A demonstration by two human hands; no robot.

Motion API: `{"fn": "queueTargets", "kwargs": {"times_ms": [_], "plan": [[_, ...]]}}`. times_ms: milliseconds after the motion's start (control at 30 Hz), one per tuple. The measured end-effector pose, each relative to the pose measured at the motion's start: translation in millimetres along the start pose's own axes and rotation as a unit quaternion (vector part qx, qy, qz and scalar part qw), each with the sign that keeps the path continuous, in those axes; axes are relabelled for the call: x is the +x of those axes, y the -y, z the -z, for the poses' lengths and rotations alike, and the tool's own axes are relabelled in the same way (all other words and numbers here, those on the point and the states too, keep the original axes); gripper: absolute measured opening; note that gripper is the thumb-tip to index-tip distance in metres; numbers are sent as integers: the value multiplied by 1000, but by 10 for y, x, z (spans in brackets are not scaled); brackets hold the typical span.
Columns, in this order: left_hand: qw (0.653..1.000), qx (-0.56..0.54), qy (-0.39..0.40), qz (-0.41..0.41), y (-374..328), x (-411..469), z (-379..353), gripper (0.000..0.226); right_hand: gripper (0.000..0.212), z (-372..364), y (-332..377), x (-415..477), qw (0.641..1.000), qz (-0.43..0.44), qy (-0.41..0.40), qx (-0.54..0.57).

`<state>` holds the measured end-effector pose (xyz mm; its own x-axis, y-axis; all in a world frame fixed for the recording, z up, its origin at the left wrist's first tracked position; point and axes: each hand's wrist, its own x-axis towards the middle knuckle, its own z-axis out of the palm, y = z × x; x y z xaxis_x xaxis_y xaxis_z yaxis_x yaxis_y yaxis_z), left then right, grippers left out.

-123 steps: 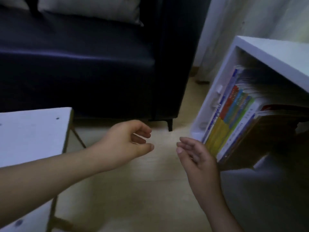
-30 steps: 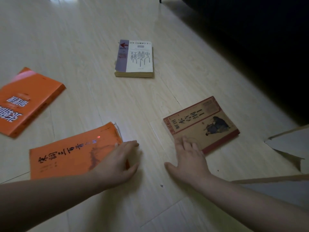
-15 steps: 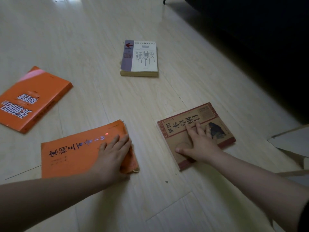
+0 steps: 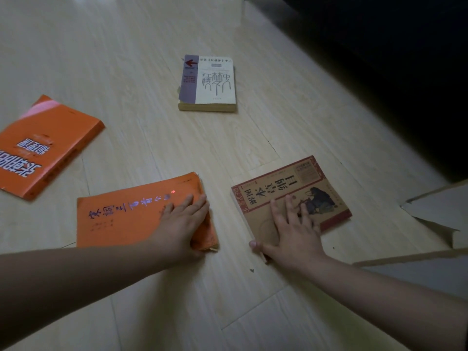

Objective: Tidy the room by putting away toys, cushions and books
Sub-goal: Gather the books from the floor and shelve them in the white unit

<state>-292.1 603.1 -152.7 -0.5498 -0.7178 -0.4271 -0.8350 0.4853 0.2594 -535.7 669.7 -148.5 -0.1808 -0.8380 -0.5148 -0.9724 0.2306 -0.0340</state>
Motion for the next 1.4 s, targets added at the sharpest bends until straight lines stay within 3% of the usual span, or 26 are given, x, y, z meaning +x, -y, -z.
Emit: {"fn": "queueTargets", "kwargs": {"times_ms": [167,367,633,800,900,1067,1233,1400], "plan": [[999,13,18,-50,-60,54,49,109,91,429,-174,309,992,-21,-78,92],[992,18,30,-121,-175,19,-29,102,143,480,-717,534,970,-165,-9,178],[989,-1,32,-143,-128,26,-25,98,149,313,-673,382,966,-212,6,145],[991,-5,36,-126,-168,31,-5,96,151,200,-566,250,943,-254,25,214],[991,-1,50,-122,-157,16,20,96,133,172,-634,204,913,-292,14,285],[991,-8,59,-118,-142,12,48,94,67,272,-716,185,839,-303,-65,447],[993,-35,45,-101,-135,6,60,100,58,380,-662,183,855,-273,-134,421],[962,-261,-37,-76,-244,-71,111,59,52,570,-612,56,839,-235,-239,429]]}}
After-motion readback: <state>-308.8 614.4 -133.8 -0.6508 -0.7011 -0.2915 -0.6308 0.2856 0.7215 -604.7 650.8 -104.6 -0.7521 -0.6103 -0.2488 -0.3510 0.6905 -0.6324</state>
